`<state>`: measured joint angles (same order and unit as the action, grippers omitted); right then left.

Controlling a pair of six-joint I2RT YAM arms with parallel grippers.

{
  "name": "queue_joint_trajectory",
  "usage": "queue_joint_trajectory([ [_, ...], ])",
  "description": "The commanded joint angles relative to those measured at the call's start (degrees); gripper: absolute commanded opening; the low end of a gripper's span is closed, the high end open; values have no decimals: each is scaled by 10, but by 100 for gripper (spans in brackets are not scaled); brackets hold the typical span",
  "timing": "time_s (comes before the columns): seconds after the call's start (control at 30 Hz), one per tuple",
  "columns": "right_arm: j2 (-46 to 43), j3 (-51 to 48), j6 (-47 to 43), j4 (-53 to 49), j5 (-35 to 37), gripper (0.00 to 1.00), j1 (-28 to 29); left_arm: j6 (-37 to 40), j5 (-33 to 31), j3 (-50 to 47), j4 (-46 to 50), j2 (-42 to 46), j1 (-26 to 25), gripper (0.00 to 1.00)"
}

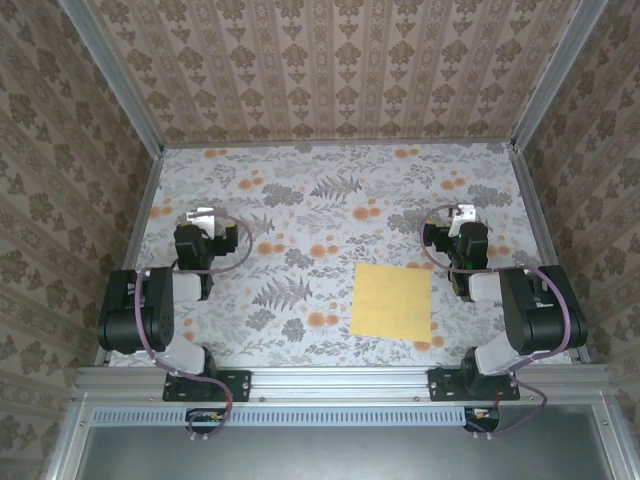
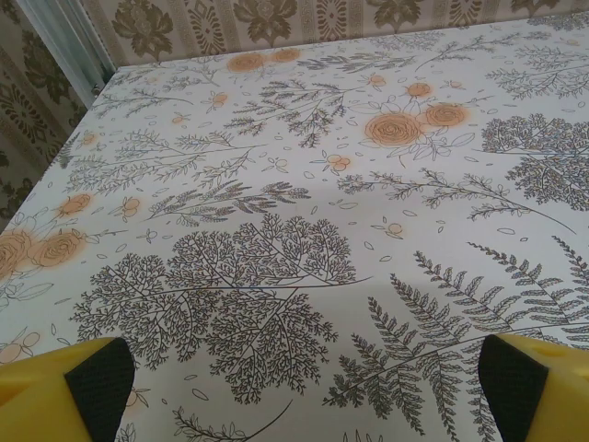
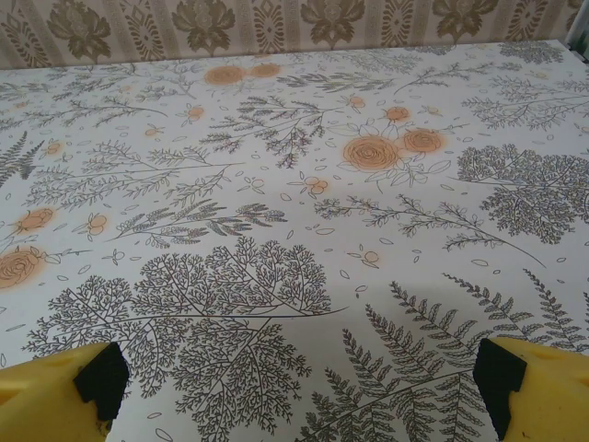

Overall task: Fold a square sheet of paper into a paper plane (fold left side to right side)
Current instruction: Move the square sheet of paper to the center of the table.

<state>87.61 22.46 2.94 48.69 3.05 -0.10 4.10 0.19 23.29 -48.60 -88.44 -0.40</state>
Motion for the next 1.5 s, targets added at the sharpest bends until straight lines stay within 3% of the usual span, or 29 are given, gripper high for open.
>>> queue_joint_trajectory([
  [0.0,-1,5,-3,8,0,100,2,-8,-2,1,0,4,-4,100],
  [0.67,-10,6,7,0,15,100,0,-15,-16,-2,7,23,-3,100],
  [0.83,-135,49,38,-183,65,100,0,-23,-67,4,120,142,-17,100],
  [0.93,-203,105,81,-351,65,100,3,-108,-83,55,292,216,-16,100],
  [1.0,-231,141,108,-448,48,100,12,-166,-40,106,407,243,-12,100],
  [1.1,-261,183,131,-560,27,100,39,-246,38,153,502,251,-13,100],
  [1.2,-289,222,166,-663,27,100,65,-293,127,179,556,252,-20,100],
  [1.3,-321,242,207,-741,25,100,96,-320,176,167,561,272,-55,100],
  [1.47,-360,240,296,-838,25,100,159,-339,179,119,544,309,-143,100],
])
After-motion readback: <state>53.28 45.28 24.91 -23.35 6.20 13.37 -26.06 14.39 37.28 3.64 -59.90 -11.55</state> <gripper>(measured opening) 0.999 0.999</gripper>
